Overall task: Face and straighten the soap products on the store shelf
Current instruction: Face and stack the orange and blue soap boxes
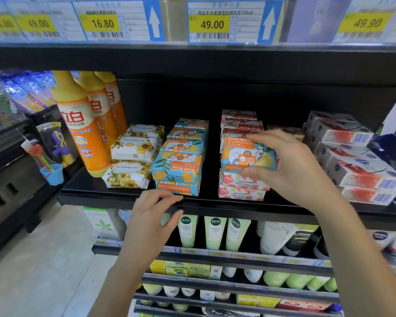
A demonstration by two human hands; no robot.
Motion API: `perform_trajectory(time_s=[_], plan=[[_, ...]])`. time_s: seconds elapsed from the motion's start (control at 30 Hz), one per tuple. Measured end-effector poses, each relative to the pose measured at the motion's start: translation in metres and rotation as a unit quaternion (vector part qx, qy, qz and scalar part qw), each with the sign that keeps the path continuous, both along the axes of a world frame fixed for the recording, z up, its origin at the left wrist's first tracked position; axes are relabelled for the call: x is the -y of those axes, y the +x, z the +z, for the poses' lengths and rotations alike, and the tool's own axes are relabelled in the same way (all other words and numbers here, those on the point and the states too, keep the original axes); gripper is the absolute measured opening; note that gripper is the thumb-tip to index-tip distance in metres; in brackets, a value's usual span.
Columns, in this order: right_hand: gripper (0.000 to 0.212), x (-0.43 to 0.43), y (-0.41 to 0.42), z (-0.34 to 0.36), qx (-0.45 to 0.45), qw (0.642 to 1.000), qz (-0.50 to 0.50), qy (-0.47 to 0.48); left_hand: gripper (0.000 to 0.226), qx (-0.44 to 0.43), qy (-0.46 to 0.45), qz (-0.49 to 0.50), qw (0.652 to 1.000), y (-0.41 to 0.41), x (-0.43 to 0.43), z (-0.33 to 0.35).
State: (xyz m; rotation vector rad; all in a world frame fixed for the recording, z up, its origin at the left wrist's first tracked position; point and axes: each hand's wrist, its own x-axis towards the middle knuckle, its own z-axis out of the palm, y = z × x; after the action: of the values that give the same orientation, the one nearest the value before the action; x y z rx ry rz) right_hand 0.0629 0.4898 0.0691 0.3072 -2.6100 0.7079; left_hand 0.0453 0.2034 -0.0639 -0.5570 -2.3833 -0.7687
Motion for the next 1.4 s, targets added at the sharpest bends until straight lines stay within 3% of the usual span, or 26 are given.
perform_trajectory(time_s=[0.2,0.43,0.6,0.8,1.07,1.4], plan=[[0.04,0.004,0.0,-0.008,-0.045,0.999,0.011,0.015,0.033,-0.002,0.011,0.001,1.0,-0.001,-0.001,-0.002],[0.043,0.054,0.01,-0.001,-0.089,0.994,0.065,0.005,0.037,-0.014,0.012,0.021,1.0,-0.003,0.013,-0.007],[0.059,0.113,0.0,0.001,-0.004,0.992,0.119,0.047,0.04,-0.043,-0.025,0.037,0.998,-0.006,0.032,-0.01],[0.076,0.144,-0.029,-0.016,0.088,0.986,0.051,0.131,0.041,-0.031,-0.028,0.034,0.999,-0.011,0.042,-0.015],[0.071,0.149,-0.043,-0.026,0.061,0.986,-0.016,0.156,0.038,-0.032,0.024,0.003,0.999,-0.012,0.042,-0.019],[0.076,0.15,-0.049,-0.024,0.065,0.985,-0.018,0.161,0.038,-0.033,0.02,0.014,0.999,-0.012,0.04,-0.021]])
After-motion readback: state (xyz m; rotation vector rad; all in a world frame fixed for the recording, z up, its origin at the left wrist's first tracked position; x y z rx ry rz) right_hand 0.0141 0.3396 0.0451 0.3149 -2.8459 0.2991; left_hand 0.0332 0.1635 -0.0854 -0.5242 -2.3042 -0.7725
